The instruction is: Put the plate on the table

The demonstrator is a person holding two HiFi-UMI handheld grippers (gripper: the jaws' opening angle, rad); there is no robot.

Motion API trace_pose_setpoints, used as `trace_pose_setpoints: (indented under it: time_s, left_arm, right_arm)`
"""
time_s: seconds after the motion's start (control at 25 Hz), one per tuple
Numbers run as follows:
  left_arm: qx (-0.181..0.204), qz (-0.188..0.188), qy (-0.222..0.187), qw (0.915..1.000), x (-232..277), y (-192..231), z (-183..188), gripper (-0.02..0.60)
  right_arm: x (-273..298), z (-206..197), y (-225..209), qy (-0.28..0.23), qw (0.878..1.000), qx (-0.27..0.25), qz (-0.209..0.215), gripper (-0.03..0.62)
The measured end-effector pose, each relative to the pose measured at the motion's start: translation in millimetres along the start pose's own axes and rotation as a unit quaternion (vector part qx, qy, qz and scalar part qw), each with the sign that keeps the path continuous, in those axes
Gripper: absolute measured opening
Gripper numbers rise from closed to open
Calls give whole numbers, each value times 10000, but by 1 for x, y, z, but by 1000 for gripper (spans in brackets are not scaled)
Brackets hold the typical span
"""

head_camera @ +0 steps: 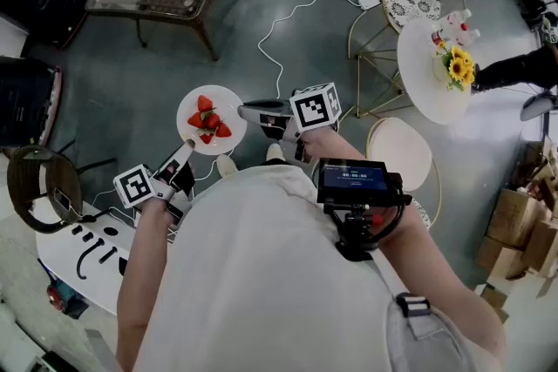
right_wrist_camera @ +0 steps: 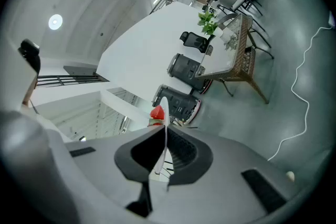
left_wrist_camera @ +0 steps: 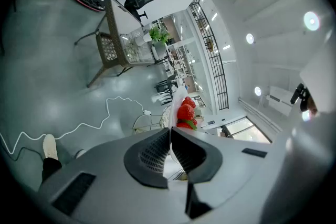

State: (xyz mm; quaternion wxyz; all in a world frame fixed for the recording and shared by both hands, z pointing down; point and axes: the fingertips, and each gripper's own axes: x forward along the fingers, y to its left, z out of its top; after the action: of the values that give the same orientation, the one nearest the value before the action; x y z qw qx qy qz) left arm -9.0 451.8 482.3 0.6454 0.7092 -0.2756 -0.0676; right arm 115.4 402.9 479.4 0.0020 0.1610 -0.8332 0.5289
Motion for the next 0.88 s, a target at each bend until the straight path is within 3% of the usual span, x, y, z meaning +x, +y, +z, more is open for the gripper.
trace_pose_setpoints:
  time_s: [0.36, 0.88]
  left_arm:
    - [-85, -150, -117, 9998, 3, -1, 1, 17]
    - [-179, -172, -250, 9994, 0, 4, -3, 17]
  right_arm:
    - [2, 6, 17, -60, 9998, -63, 191, 17]
    - [6, 1, 10, 139, 9998, -83, 141, 18]
